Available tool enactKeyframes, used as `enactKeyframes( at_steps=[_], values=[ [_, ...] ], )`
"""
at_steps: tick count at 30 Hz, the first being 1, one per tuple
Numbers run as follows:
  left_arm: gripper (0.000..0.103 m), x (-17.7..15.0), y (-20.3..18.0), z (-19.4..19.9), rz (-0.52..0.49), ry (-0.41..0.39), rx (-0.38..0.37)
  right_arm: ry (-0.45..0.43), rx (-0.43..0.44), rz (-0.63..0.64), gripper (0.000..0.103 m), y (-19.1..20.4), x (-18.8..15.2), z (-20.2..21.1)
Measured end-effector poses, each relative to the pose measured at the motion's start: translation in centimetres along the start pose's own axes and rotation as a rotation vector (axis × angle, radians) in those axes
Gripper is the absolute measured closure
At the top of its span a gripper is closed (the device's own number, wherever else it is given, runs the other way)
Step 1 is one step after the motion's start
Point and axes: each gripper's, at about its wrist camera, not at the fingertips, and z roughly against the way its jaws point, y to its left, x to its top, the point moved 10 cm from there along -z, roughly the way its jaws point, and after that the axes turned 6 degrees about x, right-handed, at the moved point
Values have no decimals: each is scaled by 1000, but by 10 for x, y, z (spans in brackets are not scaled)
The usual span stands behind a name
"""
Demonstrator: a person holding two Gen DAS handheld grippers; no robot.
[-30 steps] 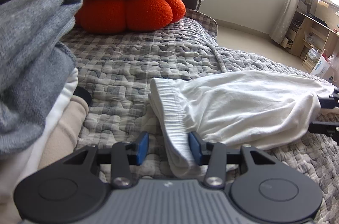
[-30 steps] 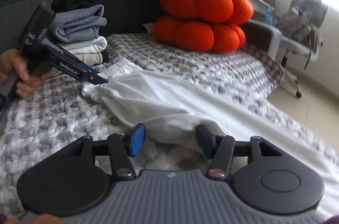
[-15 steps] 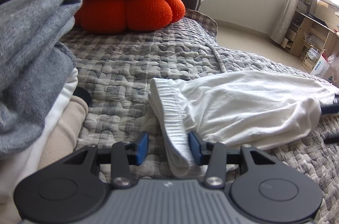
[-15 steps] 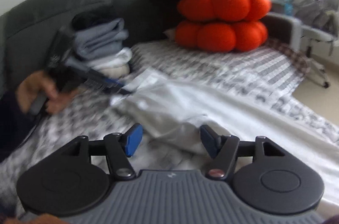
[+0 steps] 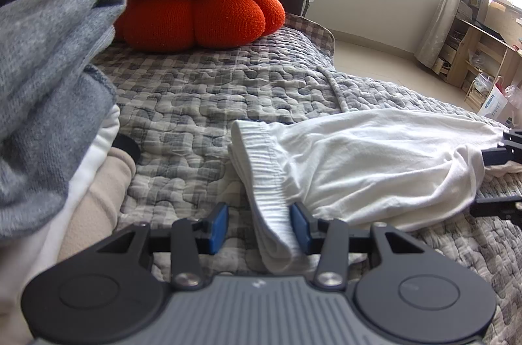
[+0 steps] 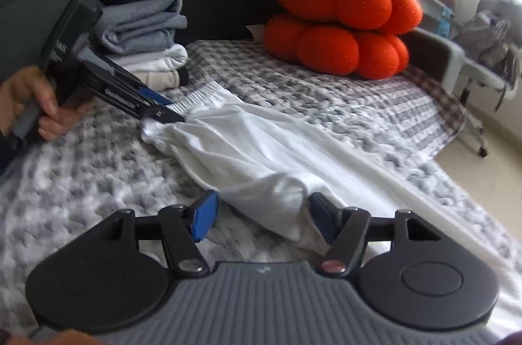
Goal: Fold clothes
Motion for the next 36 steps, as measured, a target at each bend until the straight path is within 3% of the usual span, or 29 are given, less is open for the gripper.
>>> enactKeyframes(
  at_steps=[4,6,10,13,17,26,30,36],
  values=[
    [59,0,0,0,-2,-1,1,-48,1,-33,36,-2,5,16],
    [59,1,0,0,-1,-1,-1,-16,-16,-27,36,-1,2,22],
    [59,0,0,-1,1,-1,-2,88,118,-54,37,12,-21,28],
    [59,0,0,0,-2,-1,2,103,128,-98,36,9,-30,24],
    [59,0,0,0,-4,-2,2,81,-9,-111,35,-12,-24,17],
    [59,0,-1,-1,-6,-3,2,18,-118,61,33,-9,-8,13],
    [59,0,-1,-1,-6,-3,2,53,-54,15,31,-11,-9,-3],
    [59,0,-1,-1,-6,-4,0,-36,67,-97,29,-15,0,-1]
  ],
)
